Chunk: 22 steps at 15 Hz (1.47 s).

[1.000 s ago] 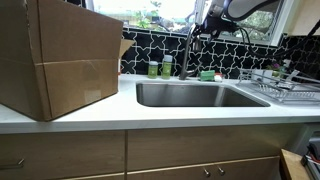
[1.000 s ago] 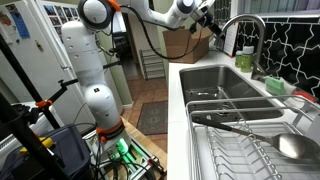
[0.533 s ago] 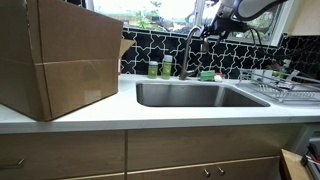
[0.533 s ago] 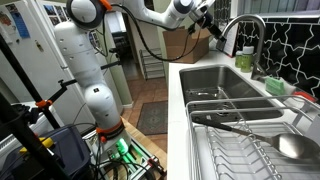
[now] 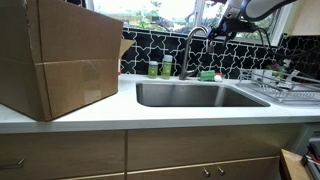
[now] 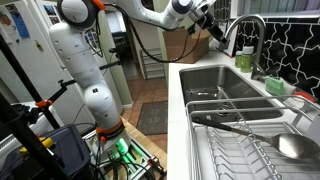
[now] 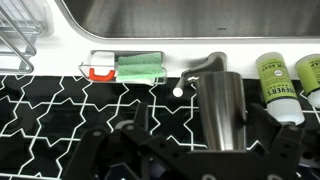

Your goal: Move the faucet head to the right and then open the tap

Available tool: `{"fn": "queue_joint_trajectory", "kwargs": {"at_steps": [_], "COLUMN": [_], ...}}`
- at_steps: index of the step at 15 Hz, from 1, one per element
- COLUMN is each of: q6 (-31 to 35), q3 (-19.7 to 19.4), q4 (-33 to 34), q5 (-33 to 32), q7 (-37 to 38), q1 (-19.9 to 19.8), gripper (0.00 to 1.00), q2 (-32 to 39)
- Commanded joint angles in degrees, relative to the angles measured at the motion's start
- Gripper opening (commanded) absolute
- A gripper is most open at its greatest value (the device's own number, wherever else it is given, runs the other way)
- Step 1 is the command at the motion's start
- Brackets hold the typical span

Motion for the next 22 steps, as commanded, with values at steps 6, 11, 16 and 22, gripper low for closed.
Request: {"fn": "queue_joint_trajectory", "kwargs": {"at_steps": [6, 11, 16, 22], "q6": [3.3, 3.4, 2.4, -1.4], "q3": [-0.3, -0.5, 0.3, 1.5], "q4": [-3.6, -4.1, -4.8, -8.3], "q5": [-0.9, -0.8, 1.4, 15.4], "q7": [-3.0, -3.5, -5.0, -18.8], "q1": [-1.6, -2.0, -1.2, 1.2], "gripper": [1.00, 1.00, 1.00, 1.00], "q2": [-1.3, -1.9, -3.2, -9.2]}}
